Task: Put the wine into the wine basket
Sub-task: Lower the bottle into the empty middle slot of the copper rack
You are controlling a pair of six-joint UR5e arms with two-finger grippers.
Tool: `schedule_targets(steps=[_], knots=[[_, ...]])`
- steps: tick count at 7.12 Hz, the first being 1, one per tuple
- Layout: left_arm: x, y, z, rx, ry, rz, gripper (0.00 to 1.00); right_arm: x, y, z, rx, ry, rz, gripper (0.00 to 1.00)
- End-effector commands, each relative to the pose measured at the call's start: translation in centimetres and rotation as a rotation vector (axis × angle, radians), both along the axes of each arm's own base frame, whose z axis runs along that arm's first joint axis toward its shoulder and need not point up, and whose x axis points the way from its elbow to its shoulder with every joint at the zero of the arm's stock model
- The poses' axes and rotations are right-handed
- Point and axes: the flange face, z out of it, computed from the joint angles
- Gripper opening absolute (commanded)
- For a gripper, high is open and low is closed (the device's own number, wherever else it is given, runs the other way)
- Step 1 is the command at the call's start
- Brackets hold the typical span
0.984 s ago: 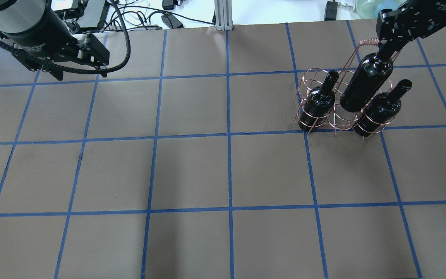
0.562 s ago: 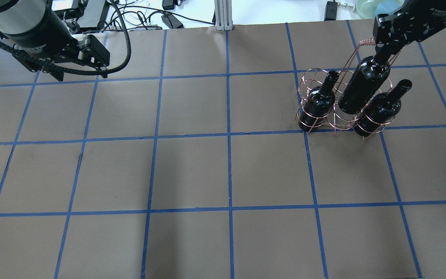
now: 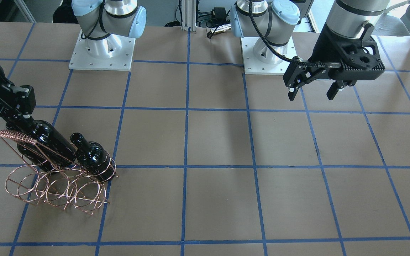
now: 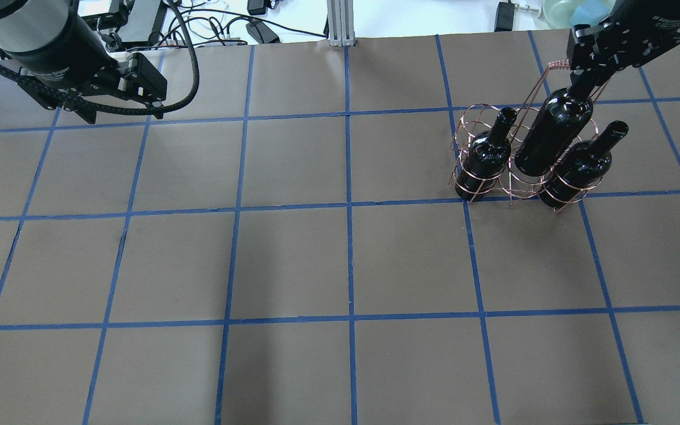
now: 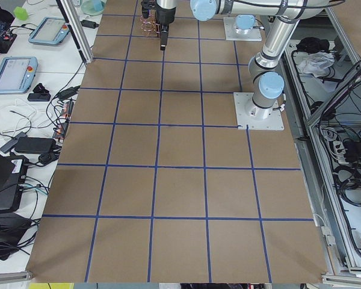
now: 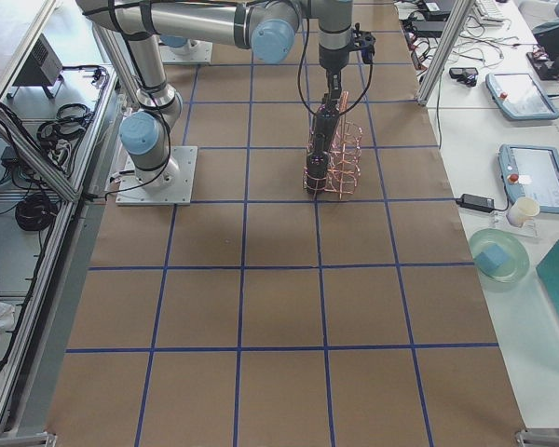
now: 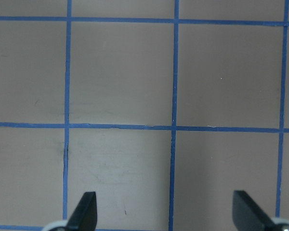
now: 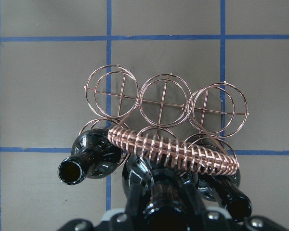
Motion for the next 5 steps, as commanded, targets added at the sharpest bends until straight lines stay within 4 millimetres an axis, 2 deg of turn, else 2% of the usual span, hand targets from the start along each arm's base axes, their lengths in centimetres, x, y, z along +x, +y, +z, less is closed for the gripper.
schedule_targets(steps=[1, 3, 5], knots=[[0.0, 0.1, 0.1, -0.001, 0.002, 0.000, 1.00, 0.0, -0.2, -0.3, 0.002, -0.001, 0.001, 0.00], [0.0, 0.1, 0.1, 0.001, -0.001, 0.001, 1.00, 0.0, -0.1, -0.8, 0.011, -0.003, 0.001, 0.00], [0.0, 0.1, 0.1, -0.001, -0.003, -0.001, 1.00, 0.0, -0.1, -2.4, 0.007, -0.004, -0.013, 0.00]])
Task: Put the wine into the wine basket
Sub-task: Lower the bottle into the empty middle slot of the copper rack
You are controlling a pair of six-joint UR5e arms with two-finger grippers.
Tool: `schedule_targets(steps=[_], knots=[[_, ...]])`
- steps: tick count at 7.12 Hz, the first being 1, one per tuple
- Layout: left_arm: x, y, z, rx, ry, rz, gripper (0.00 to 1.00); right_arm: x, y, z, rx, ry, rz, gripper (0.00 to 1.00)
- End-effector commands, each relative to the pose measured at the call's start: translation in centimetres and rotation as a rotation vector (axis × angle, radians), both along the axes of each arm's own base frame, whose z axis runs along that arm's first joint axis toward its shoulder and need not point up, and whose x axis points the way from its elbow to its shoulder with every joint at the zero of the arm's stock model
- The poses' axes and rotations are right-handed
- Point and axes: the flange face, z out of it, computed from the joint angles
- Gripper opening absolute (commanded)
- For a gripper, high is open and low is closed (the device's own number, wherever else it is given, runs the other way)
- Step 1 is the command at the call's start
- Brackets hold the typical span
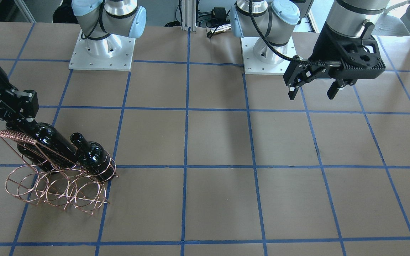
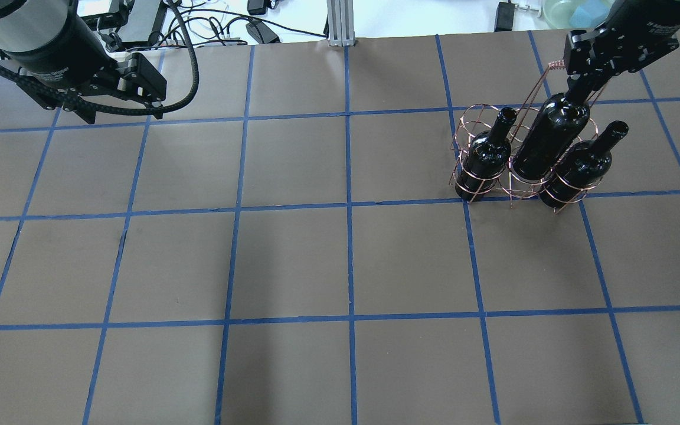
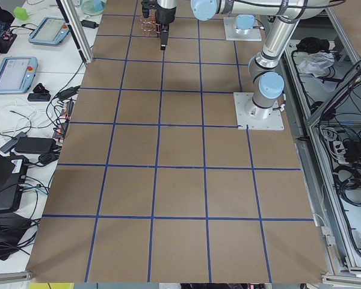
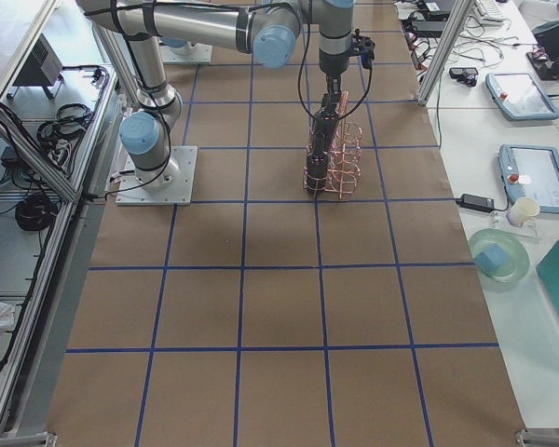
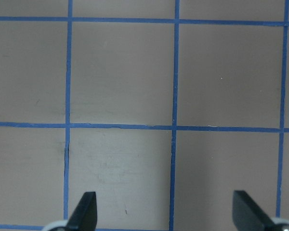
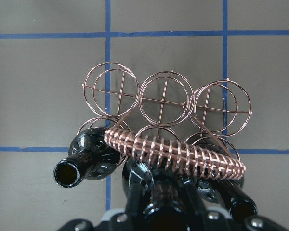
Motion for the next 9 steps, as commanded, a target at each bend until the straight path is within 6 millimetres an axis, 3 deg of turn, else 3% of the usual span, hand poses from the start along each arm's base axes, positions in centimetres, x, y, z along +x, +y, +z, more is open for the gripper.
schedule_targets(steps=[1, 4, 9], knots=[[0.0, 0.0, 0.0, -0.001, 0.001, 0.001, 1.00, 0.0, 0.1, -1.3, -0.005, 0.000, -0.010, 0.00], [0.0, 0.1, 0.1, -0.001, -0.001, 0.001, 1.00, 0.1, -0.7, -2.5, -0.004, -0.023, -0.013, 0.00], [0.0, 0.3, 0.2, 0.002, 0.000, 0.001, 1.00, 0.1, -0.4, -5.0, 0.010, -0.023, -0.015, 0.00]])
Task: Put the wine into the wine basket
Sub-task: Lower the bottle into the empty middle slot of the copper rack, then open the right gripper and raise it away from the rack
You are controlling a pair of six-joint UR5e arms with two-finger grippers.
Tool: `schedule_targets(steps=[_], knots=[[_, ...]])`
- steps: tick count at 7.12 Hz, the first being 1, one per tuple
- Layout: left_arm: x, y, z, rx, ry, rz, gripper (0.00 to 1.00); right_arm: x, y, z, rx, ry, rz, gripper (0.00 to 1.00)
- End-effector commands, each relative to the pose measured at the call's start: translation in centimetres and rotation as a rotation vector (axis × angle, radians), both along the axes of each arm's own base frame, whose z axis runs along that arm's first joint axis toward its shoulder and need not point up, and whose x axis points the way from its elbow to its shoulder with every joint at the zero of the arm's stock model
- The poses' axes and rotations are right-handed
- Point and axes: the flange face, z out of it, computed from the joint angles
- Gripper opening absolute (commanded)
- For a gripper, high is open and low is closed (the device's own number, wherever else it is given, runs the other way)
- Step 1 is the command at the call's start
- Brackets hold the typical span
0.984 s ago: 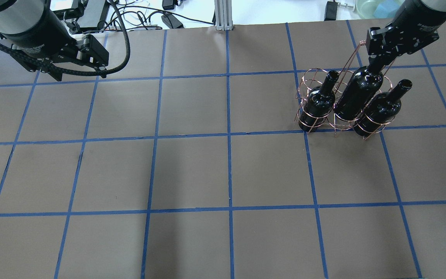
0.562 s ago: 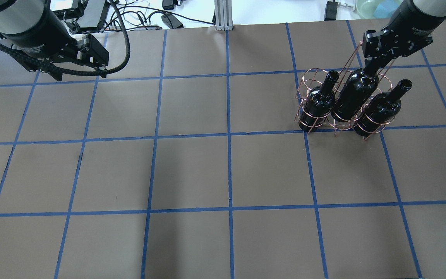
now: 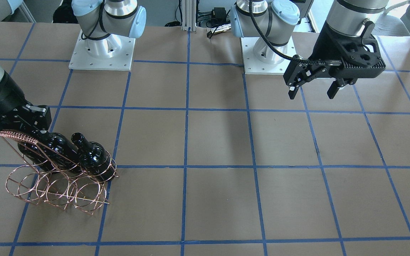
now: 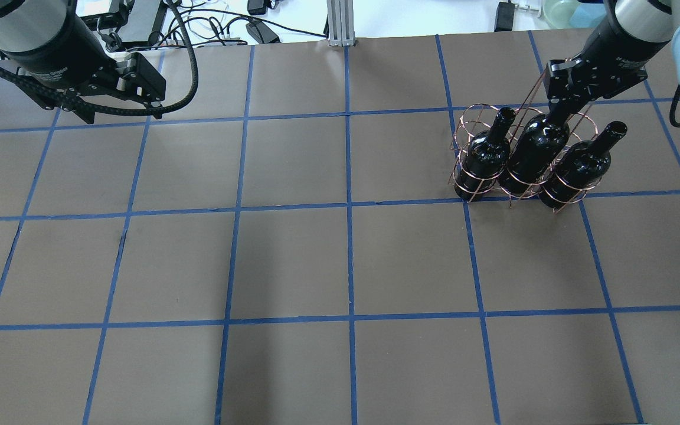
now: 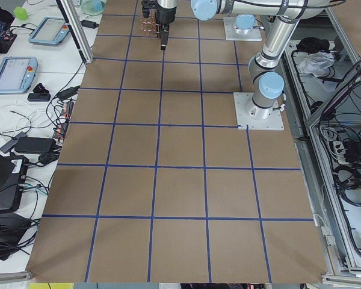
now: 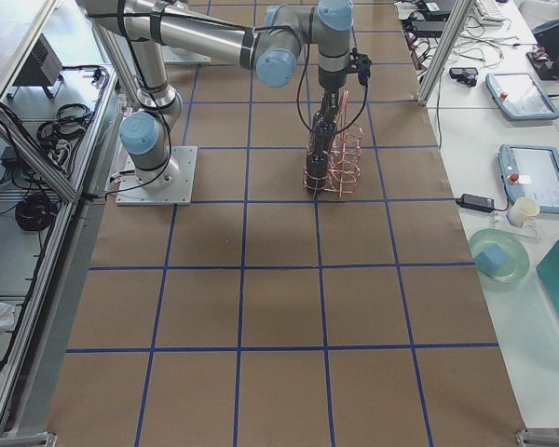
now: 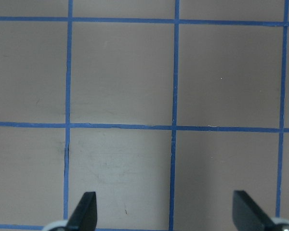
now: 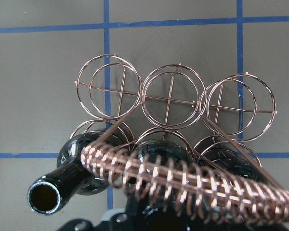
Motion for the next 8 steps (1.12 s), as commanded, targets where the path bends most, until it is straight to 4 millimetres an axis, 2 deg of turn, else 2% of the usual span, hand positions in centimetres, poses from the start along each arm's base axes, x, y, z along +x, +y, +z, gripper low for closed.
schedule_targets(steps=[1, 5, 6, 7, 8], knots=[[0.0, 0.0, -0.1, 0.005, 0.001, 0.000, 1.00, -0.1, 0.0, -0.9, 0.012, 0.003, 0.000, 0.00], [0.0, 0.5, -0.3, 0.013, -0.001, 0.000, 1.00, -0.3, -0.6, -2.7, 0.048, 0.008, -0.012, 0.00], [0.0, 0.4, -0.6, 0.018, -0.001, 0.000, 1.00, -0.4, -0.7, -2.8, 0.050, 0.009, -0.019, 0.16], [0.0, 0.4, -0.6, 0.018, 0.001, 0.002, 1.00, -0.3, -0.7, -2.7, 0.048, 0.006, -0.039, 0.56], [-0.1, 0.4, -0.6, 0.014, 0.004, 0.001, 1.00, -0.3, -0.8, -2.2, 0.037, 0.000, -0.075, 0.88]])
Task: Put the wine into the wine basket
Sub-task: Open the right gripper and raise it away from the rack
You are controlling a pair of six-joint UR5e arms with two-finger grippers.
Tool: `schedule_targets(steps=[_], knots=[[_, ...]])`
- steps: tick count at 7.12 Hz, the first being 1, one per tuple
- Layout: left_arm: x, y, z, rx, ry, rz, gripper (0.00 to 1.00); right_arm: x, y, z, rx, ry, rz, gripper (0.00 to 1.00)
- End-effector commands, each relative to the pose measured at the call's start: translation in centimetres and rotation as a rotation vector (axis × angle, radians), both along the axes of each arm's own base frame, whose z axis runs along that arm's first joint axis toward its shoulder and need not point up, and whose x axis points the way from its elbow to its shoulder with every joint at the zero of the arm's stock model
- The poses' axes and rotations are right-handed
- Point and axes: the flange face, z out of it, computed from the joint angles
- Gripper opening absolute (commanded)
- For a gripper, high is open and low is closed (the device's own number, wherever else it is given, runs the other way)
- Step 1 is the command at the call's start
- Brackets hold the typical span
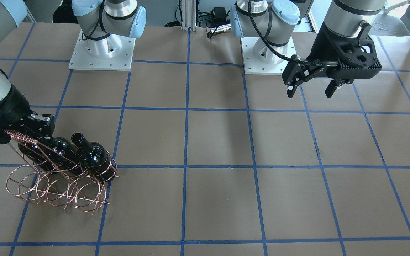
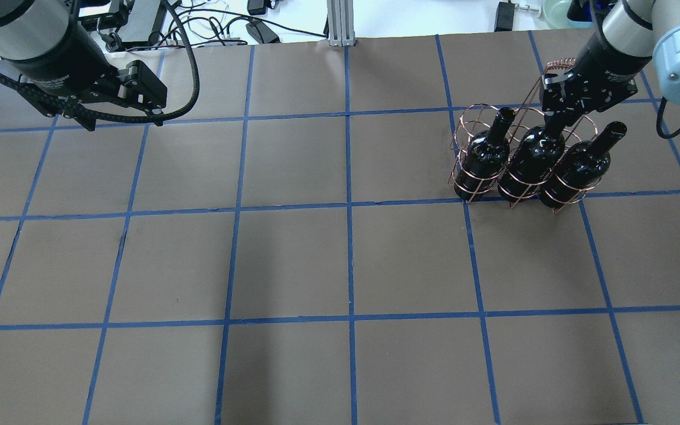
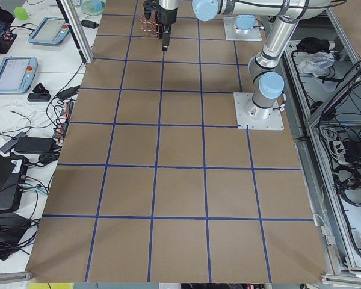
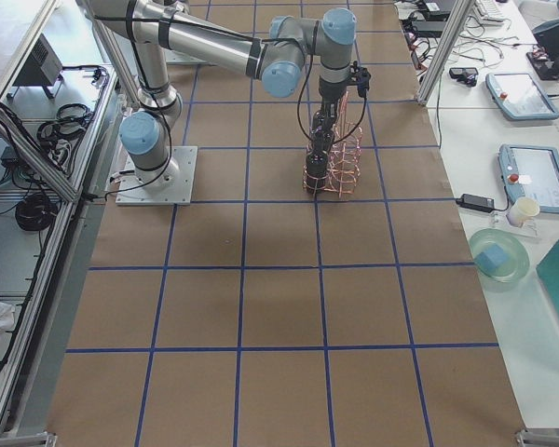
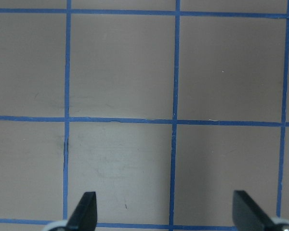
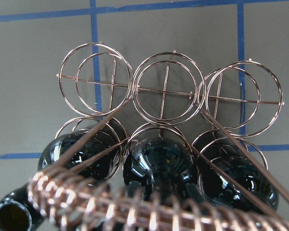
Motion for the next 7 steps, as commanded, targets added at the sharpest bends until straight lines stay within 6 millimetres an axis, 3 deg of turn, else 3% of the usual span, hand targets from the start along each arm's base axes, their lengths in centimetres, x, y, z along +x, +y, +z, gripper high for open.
schedule_targets(steps=[1, 2, 3, 4, 5, 6, 7], knots=[[0.0, 0.3, 0.3, -0.004, -0.003, 0.001, 1.00, 0.0, 0.0, 1.3, -0.019, 0.001, -0.056, 1.00], [0.0, 0.0, 0.0, 0.000, 0.001, -0.001, 1.00, 0.5, 0.3, 2.9, -0.039, 0.005, -0.055, 1.00], [0.0, 0.1, 0.0, 0.000, -0.003, -0.001, 1.00, 2.1, 1.2, 6.4, -0.046, 0.003, -0.058, 1.00], [0.0, 0.1, 0.1, -0.002, 0.001, 0.000, 1.00, 5.4, 2.8, 8.8, -0.033, -0.007, -0.133, 1.00], [0.0, 0.3, 0.3, -0.004, -0.004, -0.001, 1.00, 10.3, 4.7, 10.2, -0.049, -0.013, -0.150, 1.00], [0.0, 0.2, 0.2, -0.003, -0.003, -0.001, 1.00, 14.4, 6.8, 10.2, -0.017, -0.023, -0.182, 0.99], [0.0, 0.2, 0.2, -0.003, -0.003, -0.001, 1.00, 17.0, 7.8, 9.7, -0.001, -0.025, -0.143, 0.99]])
